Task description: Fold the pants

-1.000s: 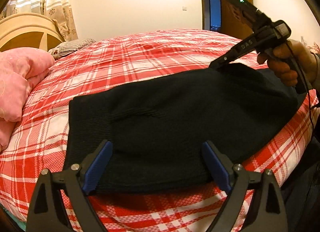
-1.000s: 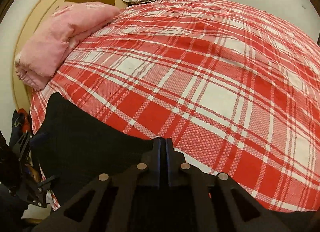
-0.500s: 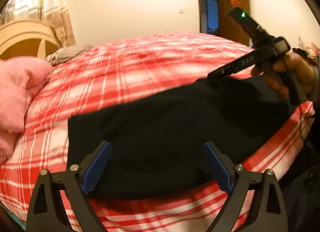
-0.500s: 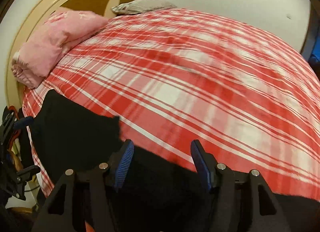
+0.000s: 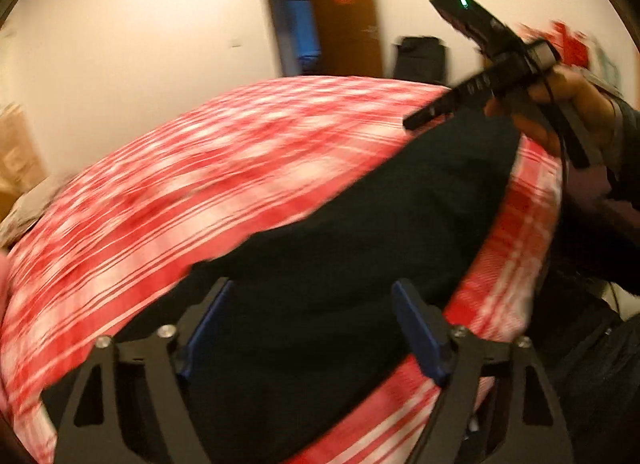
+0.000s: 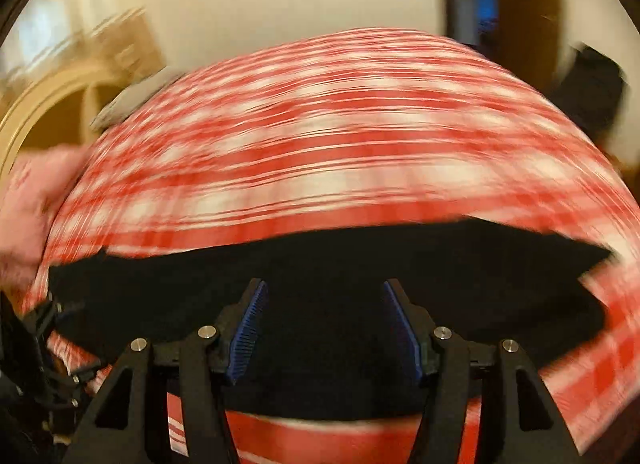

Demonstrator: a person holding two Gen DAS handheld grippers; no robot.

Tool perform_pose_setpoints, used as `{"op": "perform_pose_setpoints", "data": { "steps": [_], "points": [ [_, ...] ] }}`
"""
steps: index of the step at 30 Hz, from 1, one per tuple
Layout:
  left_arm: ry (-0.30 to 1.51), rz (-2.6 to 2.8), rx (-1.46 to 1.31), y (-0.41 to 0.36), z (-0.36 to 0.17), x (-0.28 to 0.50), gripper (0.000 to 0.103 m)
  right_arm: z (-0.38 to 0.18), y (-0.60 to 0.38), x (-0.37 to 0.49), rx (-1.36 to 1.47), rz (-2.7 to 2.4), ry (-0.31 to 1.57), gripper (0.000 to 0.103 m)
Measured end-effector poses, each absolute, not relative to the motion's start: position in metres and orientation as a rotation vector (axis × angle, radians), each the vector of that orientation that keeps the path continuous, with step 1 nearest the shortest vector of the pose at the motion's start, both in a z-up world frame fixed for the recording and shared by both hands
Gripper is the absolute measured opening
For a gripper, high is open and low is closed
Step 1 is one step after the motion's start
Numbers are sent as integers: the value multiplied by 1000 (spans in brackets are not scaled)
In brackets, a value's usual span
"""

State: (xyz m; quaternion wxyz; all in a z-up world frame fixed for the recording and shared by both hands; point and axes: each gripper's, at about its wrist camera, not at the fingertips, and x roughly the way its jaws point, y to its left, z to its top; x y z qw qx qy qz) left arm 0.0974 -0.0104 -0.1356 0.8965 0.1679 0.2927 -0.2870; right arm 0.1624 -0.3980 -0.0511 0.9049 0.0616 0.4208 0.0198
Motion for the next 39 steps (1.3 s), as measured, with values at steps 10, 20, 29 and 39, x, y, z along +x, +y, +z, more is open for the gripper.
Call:
{"op": "perform_pose_setpoints", "data": {
  "steps": [10, 20, 29, 39],
  "points": [
    [651, -758, 499, -93, -157, 87, 61, -46, -506, 126, 305, -140, 796, 61],
    [751, -759, 512, -112, -169, 104, 20, -63, -554, 151, 500, -152, 745, 51],
    [779, -730, 503, -117, -169, 113, 13, -38, -537, 195, 417, -81, 722, 8],
    [769, -701, 285, -86, -136, 134, 7, -2, -529, 149, 293, 58, 529, 8]
  ]
}}
